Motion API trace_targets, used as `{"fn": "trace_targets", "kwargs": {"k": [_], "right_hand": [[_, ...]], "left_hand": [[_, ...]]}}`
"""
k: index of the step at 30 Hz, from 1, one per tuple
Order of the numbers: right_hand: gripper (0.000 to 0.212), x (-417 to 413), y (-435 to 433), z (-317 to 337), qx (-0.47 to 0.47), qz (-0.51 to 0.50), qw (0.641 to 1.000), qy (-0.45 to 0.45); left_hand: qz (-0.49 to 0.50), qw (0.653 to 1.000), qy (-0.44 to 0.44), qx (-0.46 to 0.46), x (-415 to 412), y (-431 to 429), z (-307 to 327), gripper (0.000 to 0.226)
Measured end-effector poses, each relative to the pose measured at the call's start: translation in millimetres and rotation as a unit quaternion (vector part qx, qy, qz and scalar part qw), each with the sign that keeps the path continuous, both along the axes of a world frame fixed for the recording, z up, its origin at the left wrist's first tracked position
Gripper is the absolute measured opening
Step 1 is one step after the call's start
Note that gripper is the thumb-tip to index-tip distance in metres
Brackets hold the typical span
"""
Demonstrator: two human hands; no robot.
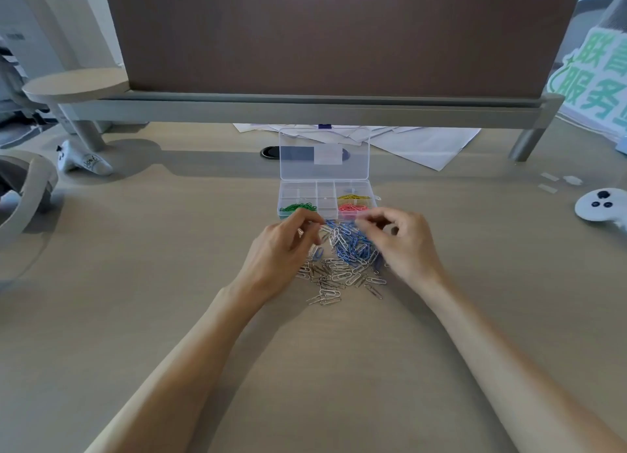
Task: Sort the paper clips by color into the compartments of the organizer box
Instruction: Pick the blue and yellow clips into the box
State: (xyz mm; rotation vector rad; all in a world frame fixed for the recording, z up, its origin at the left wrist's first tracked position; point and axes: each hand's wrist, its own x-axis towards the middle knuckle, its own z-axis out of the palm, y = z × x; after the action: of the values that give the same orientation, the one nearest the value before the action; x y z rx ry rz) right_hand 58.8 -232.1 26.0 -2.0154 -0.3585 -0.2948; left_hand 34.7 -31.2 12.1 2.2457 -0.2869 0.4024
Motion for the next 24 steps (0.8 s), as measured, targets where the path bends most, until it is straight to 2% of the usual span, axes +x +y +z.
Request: {"fn": "trace_targets", "kwargs": {"k": [4,9,15,19,24], "right_hand": [[0.007,53,0,12,-0.009,-0.071,0.997,-0.020],[0.008,105,7,13,-0.059,-0.104,0.993,-0.003],[0.011,122,16,7,-0.139,-0.085,0.986,0.044],[0.011,107,14,9,-0.116,-0.083,0.990,0.021],[0.008,63,0,6,-0.116,-0.068,0.991,0.010]], "left_hand": [[0.074,0.996,0.003,-0.040,4,18,-5,0.016],[0.090,0.985,0.034,-0.146,8,22,-4,0.025],[0.077,0.985,0.045,-0.150,7,21,-5,0.024],[0.088,0.990,0.051,-0.099,7,21,-7,0.020],[0.072,0.993,0.009,0.090,-2,13,-8,0.013]]}}
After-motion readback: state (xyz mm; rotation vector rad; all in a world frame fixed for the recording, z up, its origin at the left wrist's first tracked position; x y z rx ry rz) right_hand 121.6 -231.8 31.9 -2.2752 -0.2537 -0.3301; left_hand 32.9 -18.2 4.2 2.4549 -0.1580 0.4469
